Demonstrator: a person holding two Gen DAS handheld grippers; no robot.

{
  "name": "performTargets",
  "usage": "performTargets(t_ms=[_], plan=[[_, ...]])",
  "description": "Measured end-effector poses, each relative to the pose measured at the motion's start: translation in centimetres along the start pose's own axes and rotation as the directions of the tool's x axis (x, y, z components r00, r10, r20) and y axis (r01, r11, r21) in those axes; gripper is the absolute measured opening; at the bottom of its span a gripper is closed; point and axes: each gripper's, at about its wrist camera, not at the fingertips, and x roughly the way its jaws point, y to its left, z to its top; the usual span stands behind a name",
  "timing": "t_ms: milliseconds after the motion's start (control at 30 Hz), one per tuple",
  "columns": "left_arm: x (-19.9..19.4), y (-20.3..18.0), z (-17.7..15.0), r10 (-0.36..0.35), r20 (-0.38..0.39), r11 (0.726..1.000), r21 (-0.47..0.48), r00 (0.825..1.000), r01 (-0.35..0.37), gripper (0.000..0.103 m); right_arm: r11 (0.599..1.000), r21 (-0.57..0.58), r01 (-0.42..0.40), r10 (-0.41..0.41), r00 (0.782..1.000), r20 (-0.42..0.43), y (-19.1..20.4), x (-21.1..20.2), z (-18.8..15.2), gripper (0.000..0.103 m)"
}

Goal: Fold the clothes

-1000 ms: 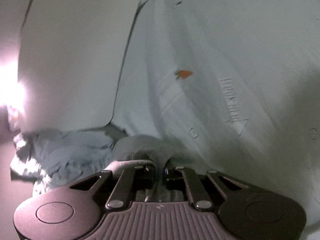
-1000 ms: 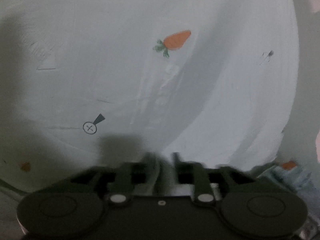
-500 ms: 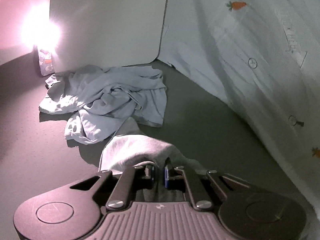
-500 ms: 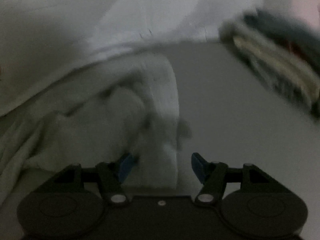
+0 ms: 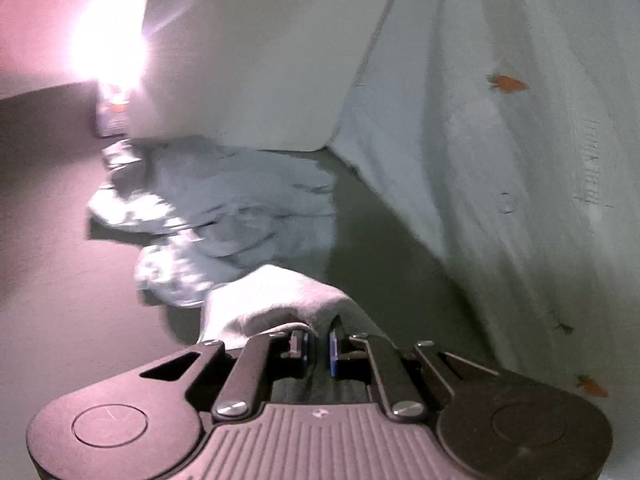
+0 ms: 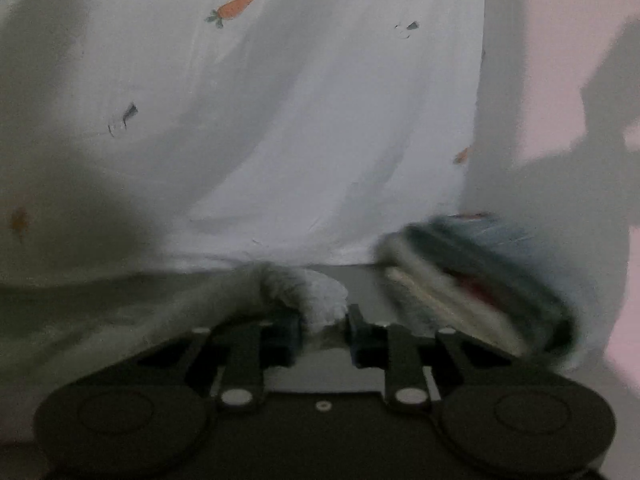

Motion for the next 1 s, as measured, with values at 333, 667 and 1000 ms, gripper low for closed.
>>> performTargets(t_ms=[333,667,1000], plan=[[0.3,4.5,-6.1,0.177,-0.158,0.975,0.161,0.971,-0.151,0.065,0.992,0.115,0.045,0.002,0.924,-0.383,-3.1,-0.3,-9.3,0.051],[-1.8,1.2,-5.1,0.108,0.000,0.939,0.328,0.994,-0.102,0.082,0.995,0.089,-0.046,0.064,0.975,-0.213,1.1,1.7,-3.7,0.076],[3.2,-6.1,-6.4,0.044,-0.083,0.846,0.532,0.996,0.007,0.083,0.986,0.141,-0.091,0.129,0.950,-0.284,3.2,11.2,-2.0,0.078]])
